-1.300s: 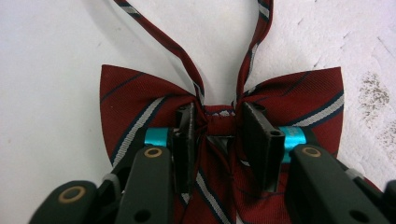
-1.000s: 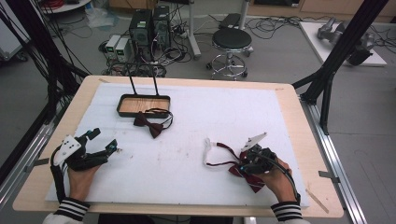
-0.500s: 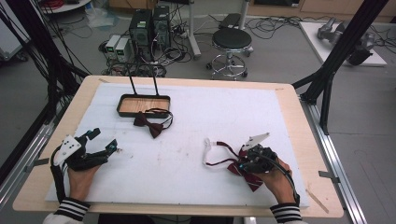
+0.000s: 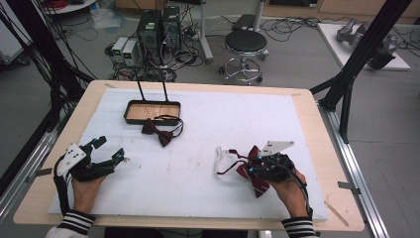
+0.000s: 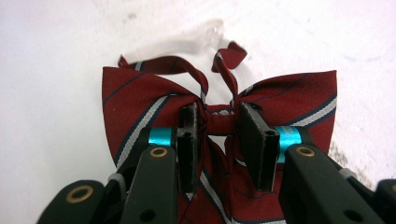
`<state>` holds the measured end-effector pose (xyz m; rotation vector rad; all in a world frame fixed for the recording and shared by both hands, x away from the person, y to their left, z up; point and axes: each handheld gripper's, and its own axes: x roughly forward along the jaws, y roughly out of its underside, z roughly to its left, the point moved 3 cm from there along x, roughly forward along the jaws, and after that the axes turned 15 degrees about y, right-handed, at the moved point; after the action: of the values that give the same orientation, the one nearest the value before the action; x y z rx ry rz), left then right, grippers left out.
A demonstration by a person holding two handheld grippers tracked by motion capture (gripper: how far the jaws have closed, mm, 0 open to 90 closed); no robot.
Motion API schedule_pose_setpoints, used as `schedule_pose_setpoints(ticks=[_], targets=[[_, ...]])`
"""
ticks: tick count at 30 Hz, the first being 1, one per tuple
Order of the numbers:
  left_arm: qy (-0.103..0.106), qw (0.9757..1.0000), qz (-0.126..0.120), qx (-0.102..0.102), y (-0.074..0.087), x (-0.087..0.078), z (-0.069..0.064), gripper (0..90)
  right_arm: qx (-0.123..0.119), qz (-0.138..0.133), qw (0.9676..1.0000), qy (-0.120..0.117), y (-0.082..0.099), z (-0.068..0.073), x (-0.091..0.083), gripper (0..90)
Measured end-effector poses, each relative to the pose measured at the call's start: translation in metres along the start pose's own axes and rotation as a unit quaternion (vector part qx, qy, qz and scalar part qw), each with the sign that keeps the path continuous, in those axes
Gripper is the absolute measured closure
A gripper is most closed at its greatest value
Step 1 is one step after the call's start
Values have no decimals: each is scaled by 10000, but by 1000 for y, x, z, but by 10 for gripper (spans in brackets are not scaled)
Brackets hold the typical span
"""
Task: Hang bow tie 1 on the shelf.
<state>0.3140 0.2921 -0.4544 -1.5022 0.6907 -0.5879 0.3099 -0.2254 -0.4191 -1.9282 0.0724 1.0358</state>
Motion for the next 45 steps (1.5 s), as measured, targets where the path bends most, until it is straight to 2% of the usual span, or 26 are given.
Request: schedule_pose_setpoints(ticks=[4, 7, 11, 19, 25, 32, 40, 45], targets=[[2, 10000, -1, 2, 0, 0, 0, 163, 148, -319, 9993, 81, -5, 0, -4, 693], [4, 10000, -3, 2, 0, 0, 0, 163, 310, -654, 9973, 114, -9, -1, -8, 693], [0, 10000, -19, -18, 0, 0, 0, 162, 472, -952, 9943, 79, -15, 0, -9, 693], [-28, 10000, -48, -80, 0, -1, 1, 158, 537, -1292, 9900, 199, -27, 8, -8, 693], [42, 9999, -60, -121, -3, -2, 1, 157, 606, -1496, 9866, 250, -35, 11, -8, 692], [180, 9998, -61, -47, -21, -1, -5, 154, 656, -1720, 9825, 284, -46, 16, -8, 692], [552, 9984, 92, 125, -55, 9, -13, 135, 788, -1914, 9780, 275, -60, 20, -7, 691], [877, 9957, 191, 212, -70, 19, -25, 125, 851, -2069, 9742, 298, -69, 22, -8, 691]])
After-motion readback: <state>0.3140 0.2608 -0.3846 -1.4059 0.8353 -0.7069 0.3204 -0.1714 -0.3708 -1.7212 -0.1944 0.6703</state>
